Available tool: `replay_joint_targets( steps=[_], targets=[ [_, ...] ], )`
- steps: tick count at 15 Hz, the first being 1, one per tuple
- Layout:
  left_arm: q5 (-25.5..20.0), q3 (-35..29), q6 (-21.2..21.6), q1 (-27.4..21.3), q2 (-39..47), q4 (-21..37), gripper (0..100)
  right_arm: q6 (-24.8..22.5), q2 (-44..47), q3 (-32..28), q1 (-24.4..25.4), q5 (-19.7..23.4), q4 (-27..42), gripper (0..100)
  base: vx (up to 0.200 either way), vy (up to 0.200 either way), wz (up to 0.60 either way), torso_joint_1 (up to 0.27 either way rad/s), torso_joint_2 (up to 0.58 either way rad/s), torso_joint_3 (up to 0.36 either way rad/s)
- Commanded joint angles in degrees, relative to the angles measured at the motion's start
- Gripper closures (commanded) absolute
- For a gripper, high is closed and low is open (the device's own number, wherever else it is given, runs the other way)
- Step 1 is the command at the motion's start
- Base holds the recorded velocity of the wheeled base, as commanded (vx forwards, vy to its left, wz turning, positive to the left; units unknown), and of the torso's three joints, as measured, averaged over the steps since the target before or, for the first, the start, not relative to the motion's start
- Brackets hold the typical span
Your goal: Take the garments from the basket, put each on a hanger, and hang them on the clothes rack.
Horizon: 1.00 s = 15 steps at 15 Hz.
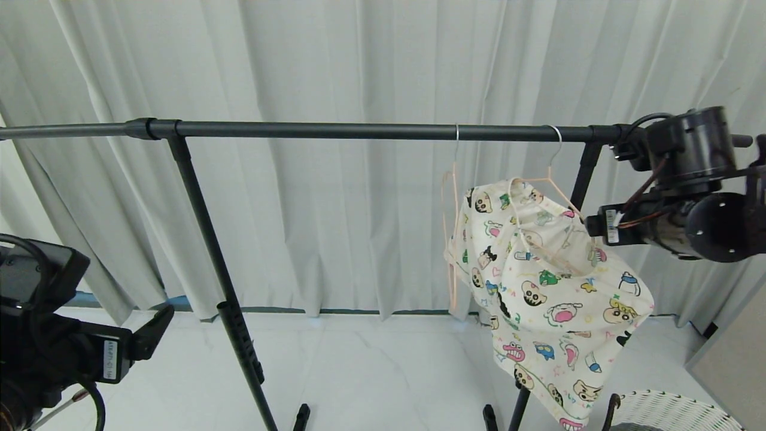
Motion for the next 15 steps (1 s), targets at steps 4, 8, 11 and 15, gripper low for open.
replay_joint_targets(
  steps=[4, 8, 11, 15],
  targets=[
    [1.7, -0.4, 0.1, 3.7, 0.0, -0.1, 0, -2.0, -16.6, 4.0, -3.0, 0.7, 9.9, 0, -0.100, 0.000, 0.00, 0.001, 0.00, 0.001],
    [1.7, -0.4, 0.1, 3.7, -0.7, -0.1, 0, -2.2, -17.7, 6.5, -5.5, 0.6, 9.9, 0, -0.200, 0.000, 0.00, 0.004, 0.01, 0.001],
    [1.7, -0.4, 0.1, 3.8, -1.0, -0.1, 0, -4.1, -19.3, 8.8, -5.5, 0.5, 9.6, 0, -0.200, 0.000, 0.00, 0.001, 0.00, 0.001],
    [1.7, -0.4, 0.0, 4.1, -1.0, 0.0, 0, -4.3, -21.5, 10.7, -5.5, 0.6, 9.6, 0, -0.150, 0.000, 0.00, 0.001, 0.00, 0.001]
  ],
)
